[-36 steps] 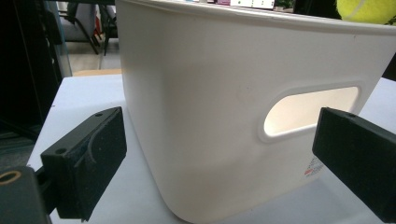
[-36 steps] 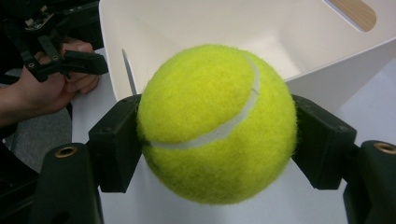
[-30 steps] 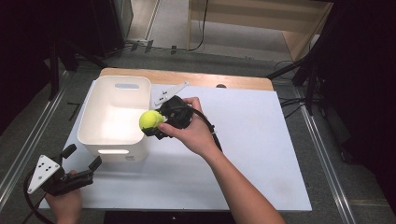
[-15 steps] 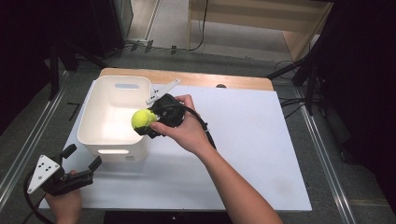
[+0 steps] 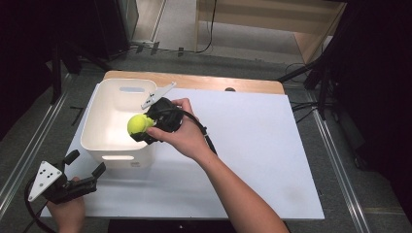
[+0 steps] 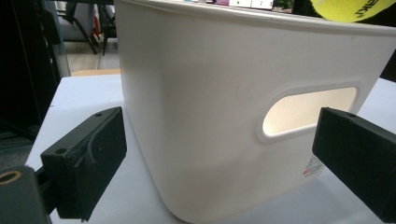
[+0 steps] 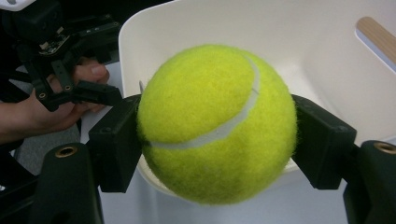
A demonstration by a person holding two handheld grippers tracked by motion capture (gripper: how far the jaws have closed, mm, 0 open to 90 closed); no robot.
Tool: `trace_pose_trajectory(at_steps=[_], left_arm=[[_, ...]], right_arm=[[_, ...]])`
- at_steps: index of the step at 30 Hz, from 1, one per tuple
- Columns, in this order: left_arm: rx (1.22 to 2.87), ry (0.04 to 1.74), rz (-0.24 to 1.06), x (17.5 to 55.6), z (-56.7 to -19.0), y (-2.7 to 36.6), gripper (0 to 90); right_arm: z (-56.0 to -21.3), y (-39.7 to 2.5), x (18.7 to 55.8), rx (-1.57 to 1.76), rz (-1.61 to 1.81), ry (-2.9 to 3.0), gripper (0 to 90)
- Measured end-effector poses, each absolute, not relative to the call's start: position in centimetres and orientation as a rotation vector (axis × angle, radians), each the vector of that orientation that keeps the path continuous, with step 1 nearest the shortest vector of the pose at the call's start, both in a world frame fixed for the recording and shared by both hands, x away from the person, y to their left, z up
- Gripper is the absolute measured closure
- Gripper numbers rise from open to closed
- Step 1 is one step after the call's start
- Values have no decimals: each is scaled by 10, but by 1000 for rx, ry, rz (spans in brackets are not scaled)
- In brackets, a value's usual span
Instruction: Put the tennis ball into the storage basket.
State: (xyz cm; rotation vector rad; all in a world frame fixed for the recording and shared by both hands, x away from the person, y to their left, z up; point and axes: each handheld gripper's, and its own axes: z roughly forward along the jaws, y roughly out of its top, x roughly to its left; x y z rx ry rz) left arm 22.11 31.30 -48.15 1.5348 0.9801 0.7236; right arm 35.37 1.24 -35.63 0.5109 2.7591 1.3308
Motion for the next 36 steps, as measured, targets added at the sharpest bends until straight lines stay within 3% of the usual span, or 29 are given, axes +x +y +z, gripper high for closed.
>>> trace_pose_trajectory(at_steps=[25, 36], left_arm=[[1533, 979, 722, 221, -482, 313, 28], [1531, 979, 719, 221, -481, 313, 29]], right_arm=[[-382, 26, 360, 485, 1281, 2801, 228], [-378, 20, 355, 457, 1316, 2787, 82]])
